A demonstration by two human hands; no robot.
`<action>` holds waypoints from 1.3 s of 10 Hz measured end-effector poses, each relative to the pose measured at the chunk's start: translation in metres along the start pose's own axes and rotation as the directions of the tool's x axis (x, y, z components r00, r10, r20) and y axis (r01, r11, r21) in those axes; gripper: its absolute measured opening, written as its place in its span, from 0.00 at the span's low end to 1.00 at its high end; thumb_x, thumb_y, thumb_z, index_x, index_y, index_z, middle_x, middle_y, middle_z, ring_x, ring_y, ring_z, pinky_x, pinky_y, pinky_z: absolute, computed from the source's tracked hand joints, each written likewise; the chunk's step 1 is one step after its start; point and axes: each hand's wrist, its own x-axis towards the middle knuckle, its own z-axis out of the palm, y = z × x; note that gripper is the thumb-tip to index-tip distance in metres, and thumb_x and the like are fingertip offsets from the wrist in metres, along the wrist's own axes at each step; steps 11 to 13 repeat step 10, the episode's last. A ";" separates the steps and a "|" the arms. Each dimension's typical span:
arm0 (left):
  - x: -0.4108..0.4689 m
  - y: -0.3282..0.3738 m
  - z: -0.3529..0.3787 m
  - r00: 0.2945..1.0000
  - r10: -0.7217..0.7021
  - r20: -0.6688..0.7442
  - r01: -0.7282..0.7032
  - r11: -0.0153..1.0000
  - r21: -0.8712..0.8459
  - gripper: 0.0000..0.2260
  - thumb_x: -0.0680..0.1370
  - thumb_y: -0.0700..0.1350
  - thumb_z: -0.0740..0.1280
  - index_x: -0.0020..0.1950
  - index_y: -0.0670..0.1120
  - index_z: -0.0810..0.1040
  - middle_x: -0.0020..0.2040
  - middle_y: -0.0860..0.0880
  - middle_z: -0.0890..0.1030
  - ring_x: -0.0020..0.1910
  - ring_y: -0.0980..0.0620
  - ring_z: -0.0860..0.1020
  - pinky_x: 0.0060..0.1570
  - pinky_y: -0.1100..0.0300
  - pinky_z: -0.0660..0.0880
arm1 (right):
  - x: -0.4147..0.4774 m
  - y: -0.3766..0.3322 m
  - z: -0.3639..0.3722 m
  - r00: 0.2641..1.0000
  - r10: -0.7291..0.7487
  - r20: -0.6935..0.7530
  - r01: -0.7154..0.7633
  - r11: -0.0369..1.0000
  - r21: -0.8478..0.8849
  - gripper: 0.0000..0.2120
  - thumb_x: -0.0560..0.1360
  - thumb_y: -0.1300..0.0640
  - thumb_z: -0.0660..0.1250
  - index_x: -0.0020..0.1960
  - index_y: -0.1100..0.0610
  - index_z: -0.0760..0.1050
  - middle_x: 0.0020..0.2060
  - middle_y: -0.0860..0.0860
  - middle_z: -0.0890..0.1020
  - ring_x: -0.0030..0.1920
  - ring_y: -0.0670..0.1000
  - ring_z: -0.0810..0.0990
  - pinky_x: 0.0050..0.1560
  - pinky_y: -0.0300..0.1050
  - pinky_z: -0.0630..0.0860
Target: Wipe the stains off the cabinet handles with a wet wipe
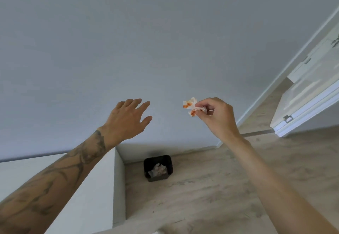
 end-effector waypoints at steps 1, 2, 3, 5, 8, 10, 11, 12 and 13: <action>0.011 -0.009 0.037 0.998 -0.065 -0.019 0.065 0.997 0.030 0.27 0.85 0.58 0.61 0.82 0.48 0.67 0.80 0.42 0.70 0.77 0.41 0.69 0.77 0.43 0.65 | 0.024 0.036 0.037 0.998 -0.023 0.064 0.023 1.000 0.003 0.07 0.75 0.62 0.78 0.50 0.52 0.86 0.46 0.47 0.84 0.44 0.45 0.83 0.48 0.42 0.81; 0.014 -0.012 0.088 0.988 -0.152 0.022 0.151 0.988 0.018 0.27 0.85 0.57 0.63 0.81 0.47 0.68 0.79 0.42 0.70 0.76 0.40 0.70 0.77 0.43 0.66 | 0.036 0.081 0.083 0.988 -0.006 0.157 0.004 1.000 0.014 0.07 0.75 0.63 0.77 0.50 0.53 0.86 0.47 0.47 0.84 0.44 0.43 0.83 0.48 0.41 0.82; 0.016 -0.017 0.153 0.981 -0.187 0.047 0.187 0.982 0.005 0.25 0.85 0.55 0.62 0.80 0.47 0.70 0.77 0.41 0.73 0.74 0.40 0.73 0.74 0.42 0.70 | 0.035 0.137 0.140 0.968 0.040 0.247 -0.045 0.999 0.016 0.08 0.75 0.63 0.77 0.50 0.52 0.86 0.46 0.45 0.84 0.44 0.43 0.83 0.48 0.42 0.82; 0.024 -0.042 0.319 0.956 -0.249 0.157 0.251 0.968 0.012 0.26 0.84 0.56 0.63 0.80 0.48 0.69 0.77 0.44 0.72 0.75 0.43 0.72 0.76 0.46 0.68 | 0.002 0.279 0.284 0.916 0.178 0.360 -0.171 0.984 -0.050 0.07 0.75 0.61 0.76 0.49 0.50 0.85 0.43 0.43 0.82 0.43 0.40 0.80 0.42 0.31 0.72; 0.031 -0.054 0.538 0.919 -0.252 0.303 0.256 0.966 0.027 0.27 0.86 0.57 0.57 0.84 0.49 0.61 0.81 0.45 0.66 0.79 0.44 0.67 0.79 0.47 0.63 | -0.035 0.466 0.456 0.832 0.331 0.445 -0.289 0.944 -0.163 0.08 0.76 0.63 0.71 0.51 0.53 0.85 0.45 0.50 0.85 0.42 0.44 0.80 0.38 0.28 0.69; 0.017 -0.056 0.542 0.901 -0.284 0.328 0.278 0.958 0.065 0.28 0.86 0.58 0.55 0.84 0.50 0.60 0.82 0.45 0.65 0.79 0.45 0.67 0.79 0.47 0.63 | -0.054 0.480 0.450 0.719 0.416 0.557 -0.317 0.909 -0.269 0.17 0.80 0.55 0.72 0.69 0.54 0.81 0.63 0.49 0.85 0.58 0.47 0.84 0.56 0.40 0.78; 0.017 -0.056 0.542 0.901 -0.284 0.328 0.278 0.958 0.065 0.28 0.86 0.58 0.55 0.84 0.50 0.60 0.82 0.45 0.65 0.79 0.45 0.67 0.79 0.47 0.63 | -0.054 0.480 0.450 0.719 0.416 0.557 -0.317 0.909 -0.269 0.17 0.80 0.55 0.72 0.69 0.54 0.81 0.63 0.49 0.85 0.58 0.47 0.84 0.56 0.40 0.78; 0.017 -0.056 0.542 0.901 -0.284 0.328 0.278 0.958 0.065 0.28 0.86 0.58 0.55 0.84 0.50 0.60 0.82 0.45 0.65 0.79 0.45 0.67 0.79 0.47 0.63 | -0.054 0.480 0.450 0.719 0.416 0.557 -0.317 0.909 -0.269 0.17 0.80 0.55 0.72 0.69 0.54 0.81 0.63 0.49 0.85 0.58 0.47 0.84 0.56 0.40 0.78; 0.017 -0.056 0.542 0.901 -0.284 0.328 0.278 0.958 0.065 0.28 0.86 0.58 0.55 0.84 0.50 0.60 0.82 0.45 0.65 0.79 0.45 0.67 0.79 0.47 0.63 | -0.054 0.480 0.450 0.719 0.416 0.557 -0.317 0.909 -0.269 0.17 0.80 0.55 0.72 0.69 0.54 0.81 0.63 0.49 0.85 0.58 0.47 0.84 0.56 0.40 0.78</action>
